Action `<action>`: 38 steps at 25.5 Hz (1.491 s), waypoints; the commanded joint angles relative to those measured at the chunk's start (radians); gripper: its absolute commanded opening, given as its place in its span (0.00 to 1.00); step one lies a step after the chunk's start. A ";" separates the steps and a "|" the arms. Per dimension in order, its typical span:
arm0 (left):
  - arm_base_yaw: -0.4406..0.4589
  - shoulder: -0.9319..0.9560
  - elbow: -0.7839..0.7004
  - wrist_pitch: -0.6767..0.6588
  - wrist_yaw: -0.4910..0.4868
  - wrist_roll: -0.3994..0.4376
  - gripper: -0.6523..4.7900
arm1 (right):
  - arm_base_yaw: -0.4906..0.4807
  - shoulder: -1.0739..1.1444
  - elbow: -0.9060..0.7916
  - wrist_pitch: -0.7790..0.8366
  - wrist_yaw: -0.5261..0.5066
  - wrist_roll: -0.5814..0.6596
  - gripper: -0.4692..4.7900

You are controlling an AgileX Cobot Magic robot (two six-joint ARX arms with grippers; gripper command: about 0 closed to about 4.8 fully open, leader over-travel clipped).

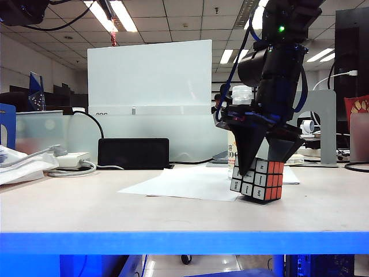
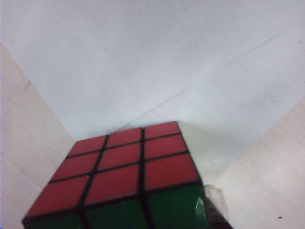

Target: Rotate the Rubik's Cube so that the bottom side is facing up.

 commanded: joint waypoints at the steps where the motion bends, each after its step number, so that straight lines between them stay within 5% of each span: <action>1: 0.000 -0.008 0.002 0.032 0.000 0.002 0.11 | 0.001 0.017 -0.002 0.016 -0.002 -0.003 0.68; 8: 0.000 -0.008 0.000 0.032 0.000 0.001 0.11 | 0.002 0.017 -0.002 0.022 -0.043 -0.003 0.76; 11: 0.000 -0.008 -0.003 0.032 0.001 0.001 0.11 | 0.011 0.015 -0.002 0.041 -0.044 -0.003 1.00; 27: -0.005 -0.008 -0.003 0.031 -0.001 0.001 0.11 | 0.050 -0.072 0.195 0.123 0.016 -0.002 1.00; 28: -0.005 -0.008 -0.003 0.031 -0.003 0.001 0.11 | 0.050 -0.097 0.217 0.125 0.016 -0.003 0.96; 29: -0.006 -0.008 -0.003 0.031 -0.008 0.001 0.11 | 0.050 -0.134 0.242 0.132 0.017 -0.003 0.73; 30: -0.008 -0.008 -0.003 0.031 -0.013 0.001 0.11 | 0.050 -0.173 0.262 0.147 0.017 -0.003 0.62; 33: -0.019 -0.008 -0.003 0.031 -0.097 0.017 0.11 | 0.049 -0.338 0.332 0.222 0.072 0.043 0.41; 38: -0.018 -0.008 -0.003 0.031 -0.402 0.038 0.11 | 0.048 -0.635 0.341 0.283 0.309 0.070 0.07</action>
